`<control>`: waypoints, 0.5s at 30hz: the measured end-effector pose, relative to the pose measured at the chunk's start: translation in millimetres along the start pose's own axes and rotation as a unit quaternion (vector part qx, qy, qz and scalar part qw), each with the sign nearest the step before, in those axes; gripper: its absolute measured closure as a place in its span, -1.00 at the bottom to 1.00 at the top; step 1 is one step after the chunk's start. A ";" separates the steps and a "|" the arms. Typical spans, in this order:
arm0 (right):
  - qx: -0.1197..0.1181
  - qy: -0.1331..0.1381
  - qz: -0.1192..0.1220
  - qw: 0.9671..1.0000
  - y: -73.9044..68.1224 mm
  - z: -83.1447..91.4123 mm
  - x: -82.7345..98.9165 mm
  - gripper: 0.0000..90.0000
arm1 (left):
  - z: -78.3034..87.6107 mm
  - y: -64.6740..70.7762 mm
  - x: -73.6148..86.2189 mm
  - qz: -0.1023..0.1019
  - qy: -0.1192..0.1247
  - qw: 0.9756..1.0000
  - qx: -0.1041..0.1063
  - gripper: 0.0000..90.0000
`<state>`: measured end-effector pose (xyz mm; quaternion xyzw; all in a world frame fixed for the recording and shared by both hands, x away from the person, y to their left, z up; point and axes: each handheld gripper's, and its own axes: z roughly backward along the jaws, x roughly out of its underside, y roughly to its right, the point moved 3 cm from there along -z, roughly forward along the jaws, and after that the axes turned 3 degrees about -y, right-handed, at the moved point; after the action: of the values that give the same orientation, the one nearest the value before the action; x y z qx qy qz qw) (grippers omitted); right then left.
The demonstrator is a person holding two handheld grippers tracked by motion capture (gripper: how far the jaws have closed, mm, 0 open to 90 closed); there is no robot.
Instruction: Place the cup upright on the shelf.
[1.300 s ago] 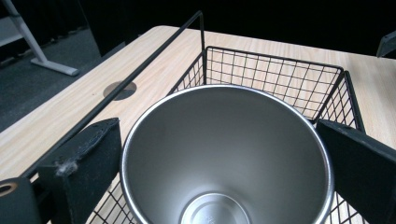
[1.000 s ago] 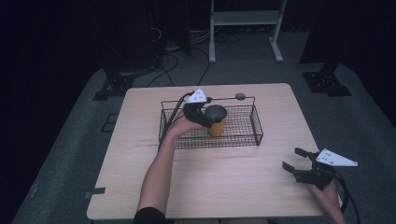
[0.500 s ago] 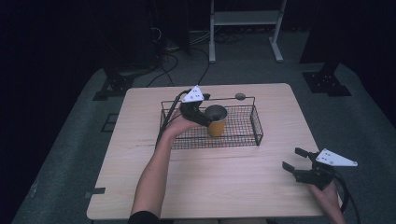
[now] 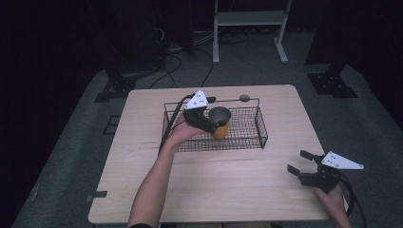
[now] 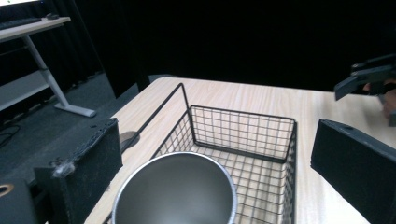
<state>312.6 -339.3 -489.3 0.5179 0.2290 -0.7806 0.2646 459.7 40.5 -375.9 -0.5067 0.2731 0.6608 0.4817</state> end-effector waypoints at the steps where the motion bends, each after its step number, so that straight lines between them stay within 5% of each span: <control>1: 0.000 0.000 0.000 1.000 0.0 0.0 0.0 -0.68 | 0.8 0.8 0.2 -0.001 -0.001 1.000 -0.001 -0.97; 15: 0.001 0.000 -0.003 1.000 0.2 0.0 0.0 -0.68 | 11.7 15.9 5.2 0.014 0.006 1.000 0.004 -0.97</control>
<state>312.6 -339.4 -489.3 0.5171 0.2301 -0.7817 0.2620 440.3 46.2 -378.8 -0.5046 0.2860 0.6633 0.4728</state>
